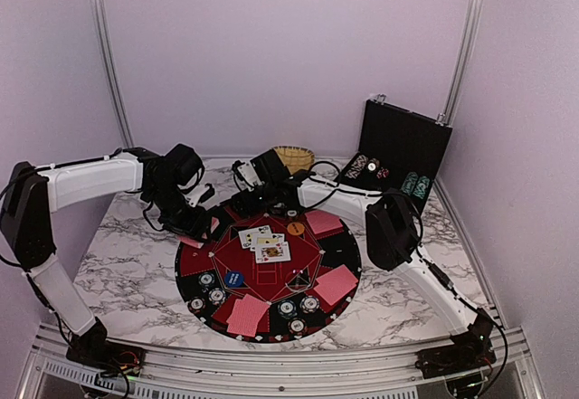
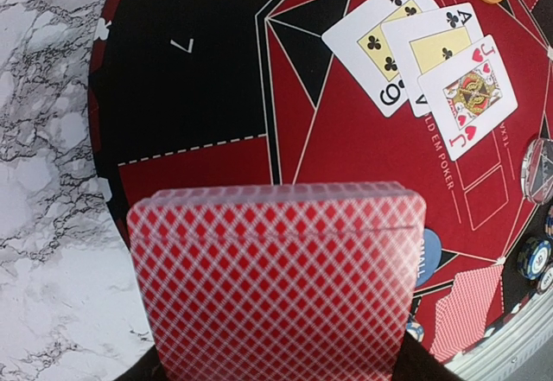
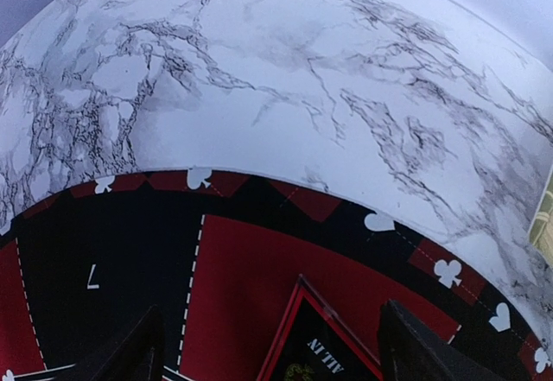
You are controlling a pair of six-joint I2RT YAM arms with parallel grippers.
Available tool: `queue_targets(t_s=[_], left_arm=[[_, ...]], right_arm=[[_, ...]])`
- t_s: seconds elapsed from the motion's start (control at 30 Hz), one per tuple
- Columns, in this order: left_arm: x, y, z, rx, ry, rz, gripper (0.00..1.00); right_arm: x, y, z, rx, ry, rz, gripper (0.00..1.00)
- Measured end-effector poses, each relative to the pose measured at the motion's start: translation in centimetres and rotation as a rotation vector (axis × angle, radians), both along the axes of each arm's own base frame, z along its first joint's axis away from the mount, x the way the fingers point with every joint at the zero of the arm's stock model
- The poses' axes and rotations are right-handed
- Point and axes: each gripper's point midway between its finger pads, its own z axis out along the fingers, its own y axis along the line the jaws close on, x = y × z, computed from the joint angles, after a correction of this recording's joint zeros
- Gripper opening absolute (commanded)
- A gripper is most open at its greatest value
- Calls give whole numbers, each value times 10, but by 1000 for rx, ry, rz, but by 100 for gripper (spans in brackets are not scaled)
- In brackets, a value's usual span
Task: Distribute texas hold em gaming equipment
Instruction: Pick up the all-in button from position 9.
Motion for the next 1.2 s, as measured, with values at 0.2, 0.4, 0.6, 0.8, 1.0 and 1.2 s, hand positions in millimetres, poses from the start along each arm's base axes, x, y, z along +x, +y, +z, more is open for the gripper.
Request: queue_targets(t_s=[0.2, 0.4, 0.6, 0.8, 1.0, 1.2], left_arm=[[1, 1, 1, -1, -2, 4, 37], [1, 1, 1, -1, -2, 4, 37], [1, 2, 1, -1, -2, 6, 37], [2, 3, 1, -1, -2, 8, 37], [2, 2, 1, -2, -2, 8, 37], [2, 2, 1, -2, -2, 8, 37]], right_arm=[[3, -2, -7, 13, 30, -32, 80], [4, -5, -14, 20, 57, -59, 78], [5, -6, -15, 35, 79, -76, 76], [-1, -2, -15, 33, 85, -74, 75], [-12, 3, -16, 15, 97, -70, 74], [-33, 15, -17, -4, 119, -58, 74]])
